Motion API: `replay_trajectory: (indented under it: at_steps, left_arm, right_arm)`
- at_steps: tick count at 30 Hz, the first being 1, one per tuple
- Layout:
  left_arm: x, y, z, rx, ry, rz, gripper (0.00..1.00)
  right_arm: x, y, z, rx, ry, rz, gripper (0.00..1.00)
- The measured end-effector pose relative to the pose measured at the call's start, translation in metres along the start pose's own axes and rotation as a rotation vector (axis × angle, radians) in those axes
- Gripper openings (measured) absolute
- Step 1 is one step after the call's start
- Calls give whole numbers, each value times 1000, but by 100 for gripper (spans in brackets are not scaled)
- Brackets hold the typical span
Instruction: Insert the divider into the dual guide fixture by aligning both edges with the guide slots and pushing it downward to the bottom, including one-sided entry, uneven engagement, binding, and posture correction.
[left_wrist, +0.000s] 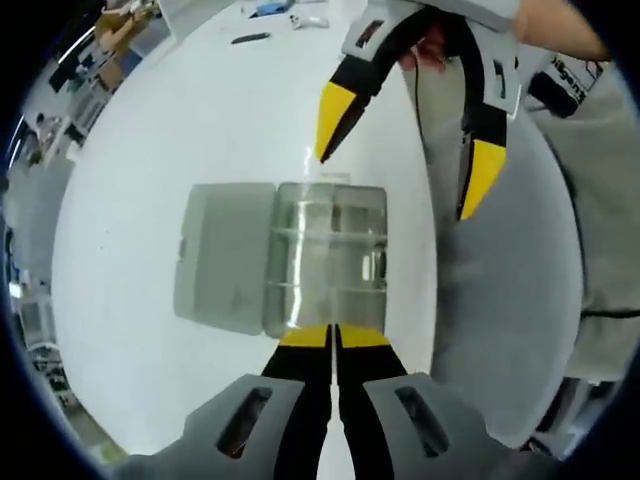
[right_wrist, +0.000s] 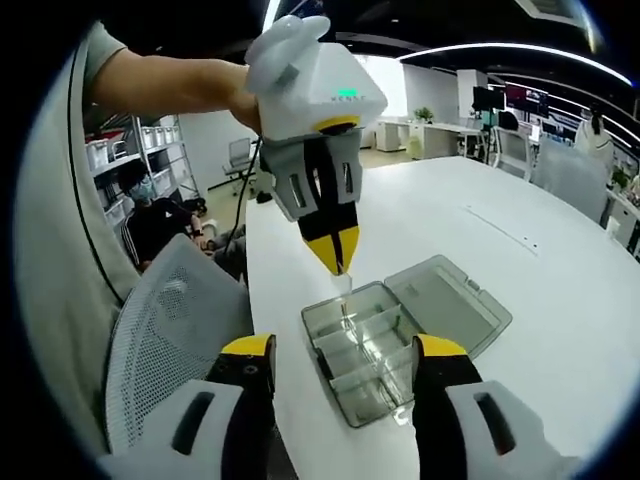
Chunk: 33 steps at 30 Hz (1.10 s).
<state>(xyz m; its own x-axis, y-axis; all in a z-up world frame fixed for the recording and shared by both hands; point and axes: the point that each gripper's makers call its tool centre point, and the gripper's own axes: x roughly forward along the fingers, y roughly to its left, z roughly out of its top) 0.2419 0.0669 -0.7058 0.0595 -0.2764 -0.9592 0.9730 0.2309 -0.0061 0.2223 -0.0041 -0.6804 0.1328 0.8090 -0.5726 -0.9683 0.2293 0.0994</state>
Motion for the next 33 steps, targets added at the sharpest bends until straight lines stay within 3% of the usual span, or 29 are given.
replay_trajectory:
  at_steps: [33]
  left_arm:
    - [11,0,-4,5,9,4,0]
  right_arm:
    - [-3,-1,-3,24,-4,-1,52]
